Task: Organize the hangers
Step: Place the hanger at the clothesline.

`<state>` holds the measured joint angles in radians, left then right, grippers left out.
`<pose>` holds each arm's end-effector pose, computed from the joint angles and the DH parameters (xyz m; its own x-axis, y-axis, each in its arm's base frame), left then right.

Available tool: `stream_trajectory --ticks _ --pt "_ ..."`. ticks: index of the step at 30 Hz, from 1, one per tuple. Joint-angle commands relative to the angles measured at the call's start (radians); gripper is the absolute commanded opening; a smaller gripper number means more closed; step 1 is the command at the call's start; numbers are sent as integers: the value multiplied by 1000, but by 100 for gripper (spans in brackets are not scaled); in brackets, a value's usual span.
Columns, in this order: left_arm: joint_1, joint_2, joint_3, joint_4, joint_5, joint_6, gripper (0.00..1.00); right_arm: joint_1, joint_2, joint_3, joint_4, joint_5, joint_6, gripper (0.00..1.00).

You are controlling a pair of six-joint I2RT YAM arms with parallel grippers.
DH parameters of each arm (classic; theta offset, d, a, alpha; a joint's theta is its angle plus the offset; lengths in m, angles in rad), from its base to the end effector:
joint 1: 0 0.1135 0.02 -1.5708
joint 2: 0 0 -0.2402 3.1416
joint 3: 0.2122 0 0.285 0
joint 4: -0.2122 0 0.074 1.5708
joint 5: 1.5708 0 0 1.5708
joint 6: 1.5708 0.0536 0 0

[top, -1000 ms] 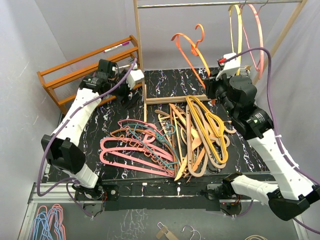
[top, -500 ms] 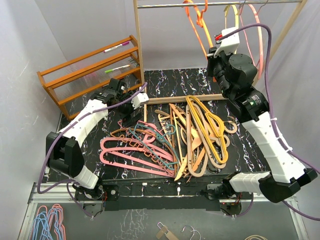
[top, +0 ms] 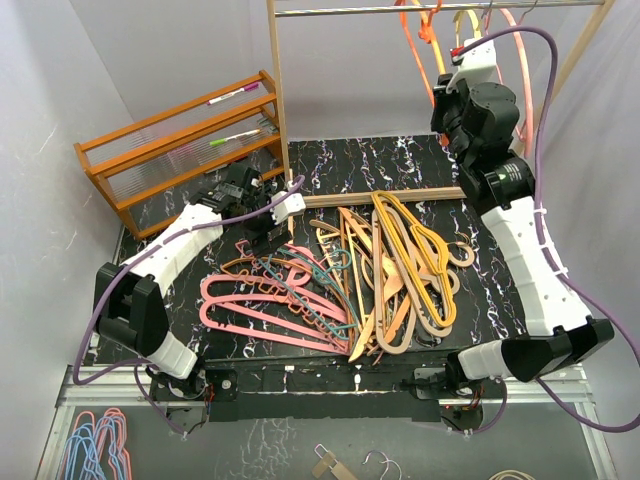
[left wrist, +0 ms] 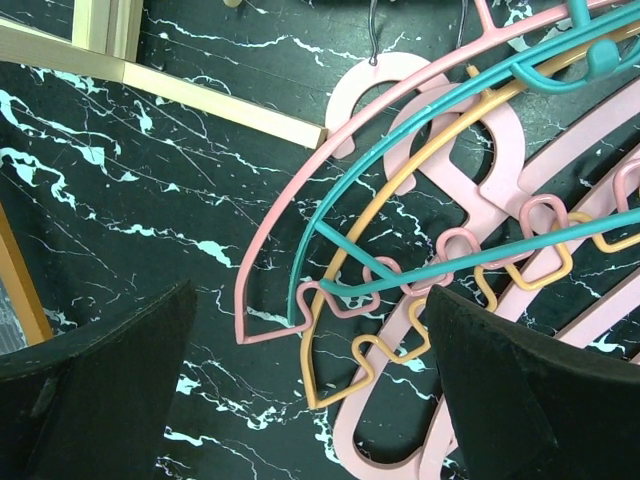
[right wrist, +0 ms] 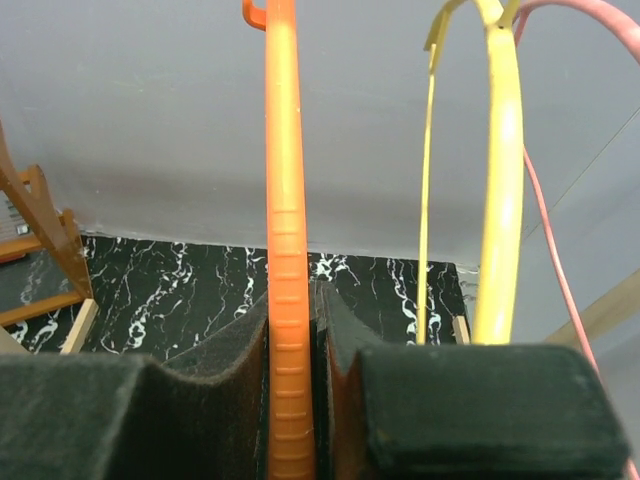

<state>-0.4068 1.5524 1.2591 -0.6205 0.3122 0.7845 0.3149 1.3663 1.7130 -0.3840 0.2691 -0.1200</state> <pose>0.3388 -0.1639 0.2316 -0.1269 0.7868 -0.6041 0.9022 0.3447 0.2593 0.3262 0.0913 0.4951 -0.0297 -0.1310 -0.9909 -0.0499 0.9903 -0.1295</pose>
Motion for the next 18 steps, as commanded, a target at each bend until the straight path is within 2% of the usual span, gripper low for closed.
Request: stream_trajectory --ticks 1,9,10,11,13,14,18 --pt "-6 -19 -7 9 -12 10 97 -59 10 70 83 -80 55 8" --pt "-13 32 21 -41 -10 60 97 -193 -18 12 65 -158 100 8" --pt "-16 45 26 -54 -11 78 97 -201 -27 7 58 -162 99 10" --pt "-20 59 29 -61 -16 88 97 -203 -40 3 55 -165 98 25" --pt "-33 80 25 -60 -22 108 96 -203 -91 -20 68 -193 101 83" --pt "-42 93 20 -44 -33 112 96 -203 -114 -31 74 -214 112 97" --pt "-72 154 0 57 -102 118 92 -203 -192 -85 64 -370 157 99"
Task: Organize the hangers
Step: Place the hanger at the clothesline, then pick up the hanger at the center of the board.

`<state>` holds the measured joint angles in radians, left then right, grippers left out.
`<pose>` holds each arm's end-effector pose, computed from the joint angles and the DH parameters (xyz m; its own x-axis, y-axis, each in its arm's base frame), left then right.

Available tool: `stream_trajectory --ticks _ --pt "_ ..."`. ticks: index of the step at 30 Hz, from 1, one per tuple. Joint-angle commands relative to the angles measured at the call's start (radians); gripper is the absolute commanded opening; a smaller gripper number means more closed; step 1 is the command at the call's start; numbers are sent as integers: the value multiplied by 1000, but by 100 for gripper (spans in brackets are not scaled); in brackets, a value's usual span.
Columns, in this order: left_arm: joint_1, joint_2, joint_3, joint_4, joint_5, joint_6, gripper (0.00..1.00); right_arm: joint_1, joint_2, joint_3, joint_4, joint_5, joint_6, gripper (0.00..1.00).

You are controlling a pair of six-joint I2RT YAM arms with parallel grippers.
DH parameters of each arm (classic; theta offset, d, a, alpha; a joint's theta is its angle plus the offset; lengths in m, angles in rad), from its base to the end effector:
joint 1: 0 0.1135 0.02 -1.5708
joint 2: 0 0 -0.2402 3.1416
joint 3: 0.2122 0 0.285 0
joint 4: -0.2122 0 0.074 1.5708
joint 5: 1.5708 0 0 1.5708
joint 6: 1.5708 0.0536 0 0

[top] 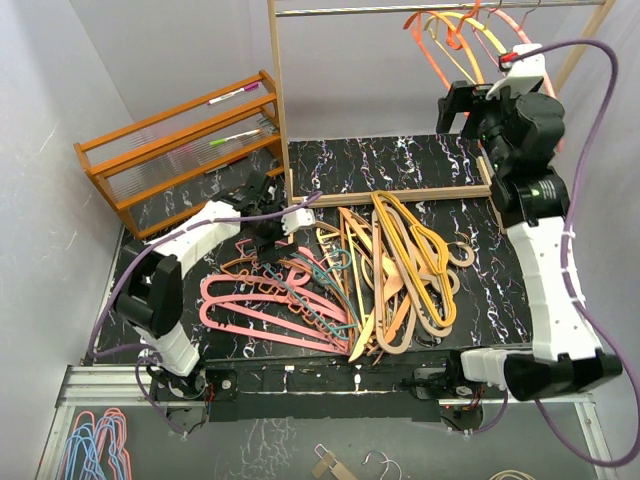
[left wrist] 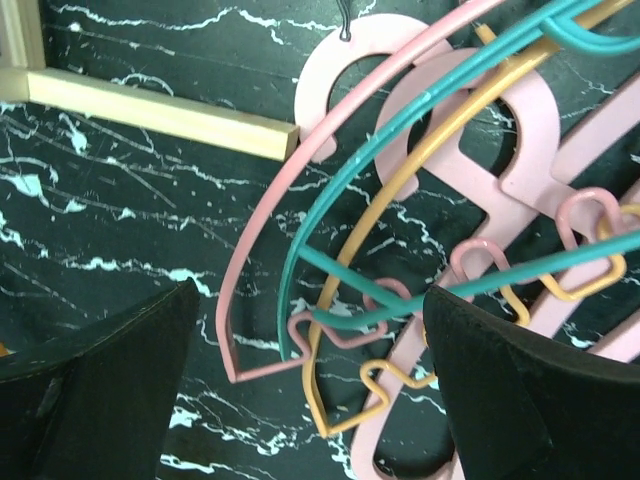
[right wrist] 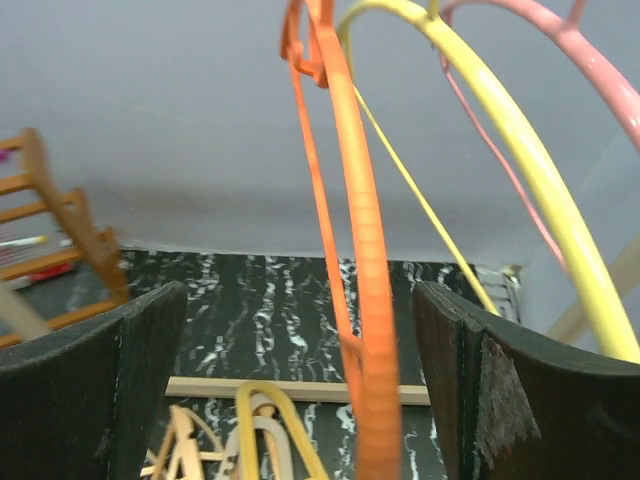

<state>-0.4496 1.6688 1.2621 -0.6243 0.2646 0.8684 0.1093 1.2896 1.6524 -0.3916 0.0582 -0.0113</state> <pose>0.3431 -0.1811 0.1896 -0.0865 0.8598 -0.5033 0.9389 0.2393 0.2474 0.3184 0.0318 0.4956 -0.0280 -0.0144 -0.9995 -0.0514 0.9986 -0.0130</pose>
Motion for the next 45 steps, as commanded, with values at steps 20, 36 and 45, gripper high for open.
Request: stream_trajectory --ticks 20,36,45 --pt "-43 140 -28 149 65 121 74 3 -295 -294 38 -258 108 99" --pt "-44 198 -28 176 50 101 31 3 -283 -324 47 -280 112 99" --pt "-44 116 -30 111 57 122 0 3 -316 -502 53 -416 184 99"
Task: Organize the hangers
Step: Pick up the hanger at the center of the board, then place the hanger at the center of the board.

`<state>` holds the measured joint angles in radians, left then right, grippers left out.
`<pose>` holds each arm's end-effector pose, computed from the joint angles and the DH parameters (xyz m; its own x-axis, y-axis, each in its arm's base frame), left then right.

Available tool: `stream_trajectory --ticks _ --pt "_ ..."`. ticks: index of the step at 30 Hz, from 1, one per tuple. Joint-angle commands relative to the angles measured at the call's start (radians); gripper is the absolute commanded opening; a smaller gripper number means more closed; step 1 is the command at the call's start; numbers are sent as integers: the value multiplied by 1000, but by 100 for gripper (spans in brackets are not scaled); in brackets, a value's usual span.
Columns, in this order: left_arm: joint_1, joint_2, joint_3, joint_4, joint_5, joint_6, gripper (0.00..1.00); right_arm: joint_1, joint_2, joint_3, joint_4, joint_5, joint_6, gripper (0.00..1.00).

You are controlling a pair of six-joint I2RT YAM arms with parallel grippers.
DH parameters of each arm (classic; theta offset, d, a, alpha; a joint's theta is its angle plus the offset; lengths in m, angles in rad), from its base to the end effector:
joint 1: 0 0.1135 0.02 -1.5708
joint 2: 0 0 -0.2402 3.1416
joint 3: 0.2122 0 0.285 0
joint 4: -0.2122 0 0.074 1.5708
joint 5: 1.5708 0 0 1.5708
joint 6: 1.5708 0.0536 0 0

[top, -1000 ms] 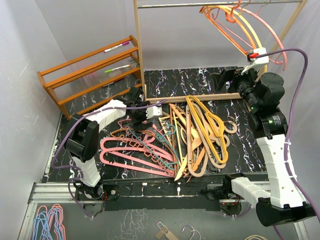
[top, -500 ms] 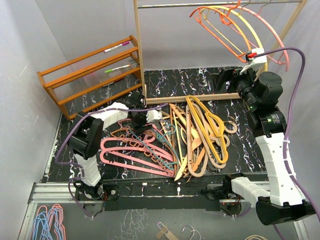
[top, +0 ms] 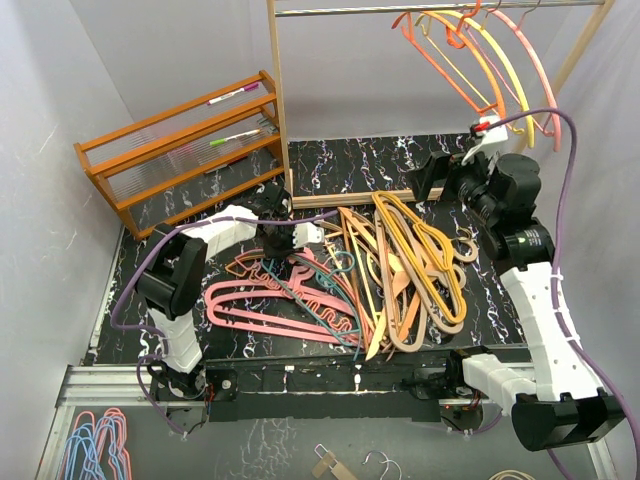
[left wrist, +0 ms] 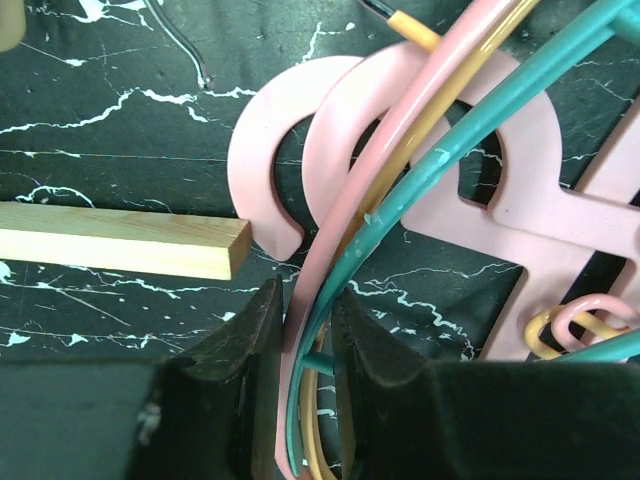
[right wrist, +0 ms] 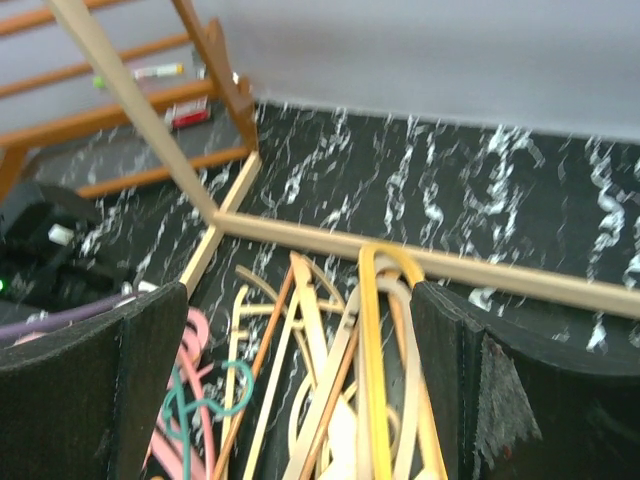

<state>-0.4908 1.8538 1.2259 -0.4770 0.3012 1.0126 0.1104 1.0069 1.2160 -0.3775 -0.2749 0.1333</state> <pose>0.3488 -0.2045 0.1172 0.0642 0.8842 -0.4628 0.9690 0.0556 0.2407 0.2722 0.0448 0.4120 -0.2145 0.1049 -0.9711 -0.3466 0.9213 0.1761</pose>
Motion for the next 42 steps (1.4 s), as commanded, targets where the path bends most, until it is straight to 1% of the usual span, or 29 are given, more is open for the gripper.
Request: stream_trajectory --ticks 1,6,10,12,14,18,23,25,28,30,33,36,38,42 --pt "-3 -81 9 -49 20 -17 0 2 -36 -86 36 -109 46 99" --pt "-3 -173 22 -96 22 -7 0 3 -33 -208 33 -328 62 99" --pt "-3 -238 48 -146 32 -8 0 14 -34 -295 73 -484 113 99" --pt "-2 -255 72 -177 35 -13 0 32 -34 -332 90 -538 141 99" --pt "1 -270 89 -195 36 -18 0 71 -37 -370 102 -553 164 99" --pt "21 -288 132 -214 29 -26 0 185 -55 -440 135 -541 204 99" --pt "78 -289 182 -241 59 -16 0 333 -71 -505 189 -470 224 99" --pt "110 -288 197 -262 94 -11 0 344 -62 -532 227 -454 236 99" --pt "171 -280 231 -303 193 -15 0 352 -38 -563 280 -459 254 99" --pt "184 -287 236 -310 212 -15 0 358 -28 -583 312 -447 260 99" --pt "187 -304 228 -315 209 2 0 362 -23 -601 321 -348 234 99" --pt "190 -309 240 -345 218 10 0 362 -23 -622 353 -216 207 99" --pt "191 -316 243 -368 236 19 0 361 -16 -643 412 -155 212 99" --pt "192 -326 243 -394 241 22 0 363 45 -677 548 -112 229 98"
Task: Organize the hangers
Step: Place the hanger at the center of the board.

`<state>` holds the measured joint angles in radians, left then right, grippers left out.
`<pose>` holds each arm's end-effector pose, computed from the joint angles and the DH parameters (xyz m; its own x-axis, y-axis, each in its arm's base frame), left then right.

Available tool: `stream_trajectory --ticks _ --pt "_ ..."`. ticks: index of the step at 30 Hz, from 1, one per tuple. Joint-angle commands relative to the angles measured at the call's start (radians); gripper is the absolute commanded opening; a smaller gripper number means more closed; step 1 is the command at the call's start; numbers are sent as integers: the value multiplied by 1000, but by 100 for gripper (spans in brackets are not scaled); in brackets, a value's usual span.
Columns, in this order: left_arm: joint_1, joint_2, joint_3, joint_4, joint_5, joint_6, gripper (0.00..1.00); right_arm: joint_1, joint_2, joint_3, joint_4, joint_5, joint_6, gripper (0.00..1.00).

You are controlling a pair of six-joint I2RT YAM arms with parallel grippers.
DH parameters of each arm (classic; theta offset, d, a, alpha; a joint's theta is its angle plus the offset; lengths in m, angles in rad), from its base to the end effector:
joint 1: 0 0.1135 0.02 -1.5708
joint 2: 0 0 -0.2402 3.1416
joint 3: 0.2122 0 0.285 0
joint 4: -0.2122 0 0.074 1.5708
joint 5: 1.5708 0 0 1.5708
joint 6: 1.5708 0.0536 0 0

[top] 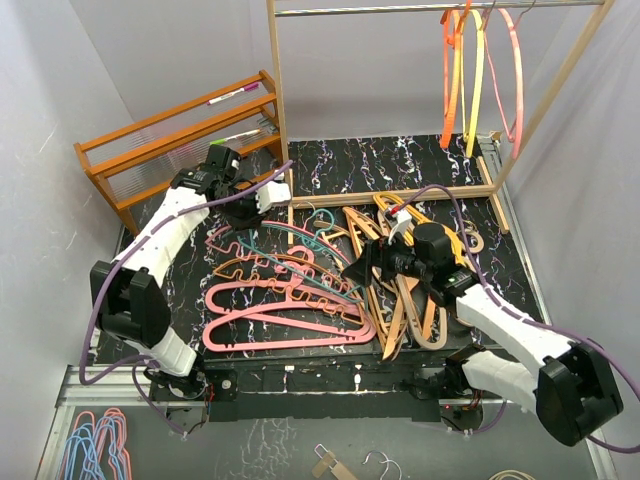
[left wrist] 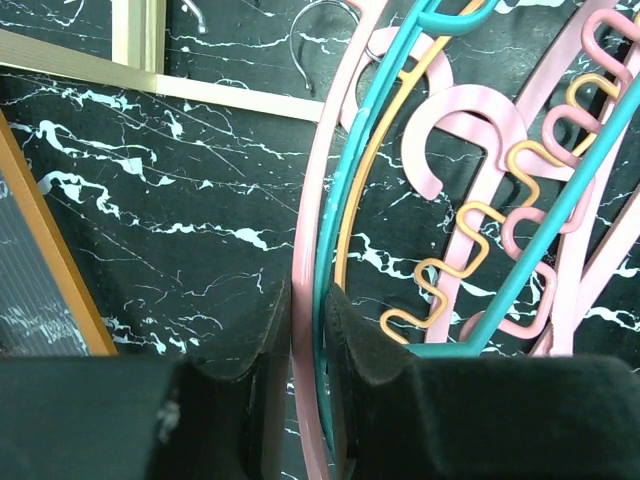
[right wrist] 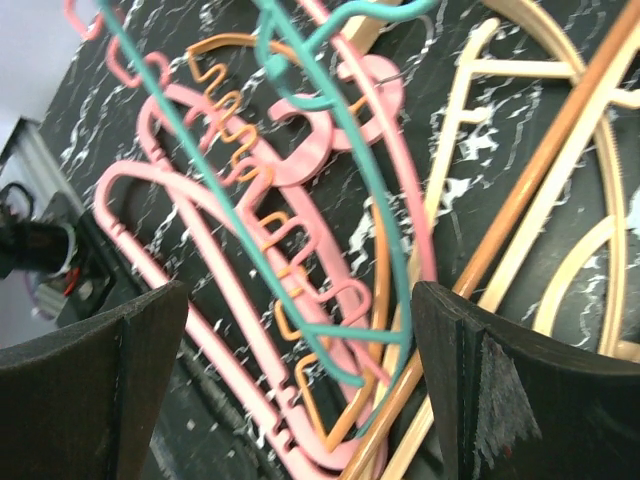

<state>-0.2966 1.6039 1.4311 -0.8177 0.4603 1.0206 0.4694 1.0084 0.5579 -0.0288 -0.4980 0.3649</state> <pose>0.3561 -0.1337 0.2627 0.0036 0.7975 -0.6033 0.9404 0.2024 0.2731 0.2348 0.1478 0.1936 -0.6609 0.0163 -0.7503 -0.5776 0.6273 0.5224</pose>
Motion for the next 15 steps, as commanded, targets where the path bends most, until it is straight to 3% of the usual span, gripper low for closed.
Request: stream_trajectory --ticks 1,2,3,6,7,15 --pt "-4 -78 20 -45 63 13 0 3 62 -15 215 112 -3 98" --pt "-3 -77 -14 -29 30 17 26 6 79 -7 217 113 -5 99" --pt "-3 -75 -52 -3 -31 18 43 6 88 1 216 110 -8 98" --pt "-3 -76 -103 6 -83 4 77 8 104 19 207 99 -13 98" --pt "-3 -86 -112 7 -84 -1 94 8 106 21 203 95 -16 99" --pt "-4 -65 -104 33 -49 -99 97 9 130 22 204 76 -5 99"
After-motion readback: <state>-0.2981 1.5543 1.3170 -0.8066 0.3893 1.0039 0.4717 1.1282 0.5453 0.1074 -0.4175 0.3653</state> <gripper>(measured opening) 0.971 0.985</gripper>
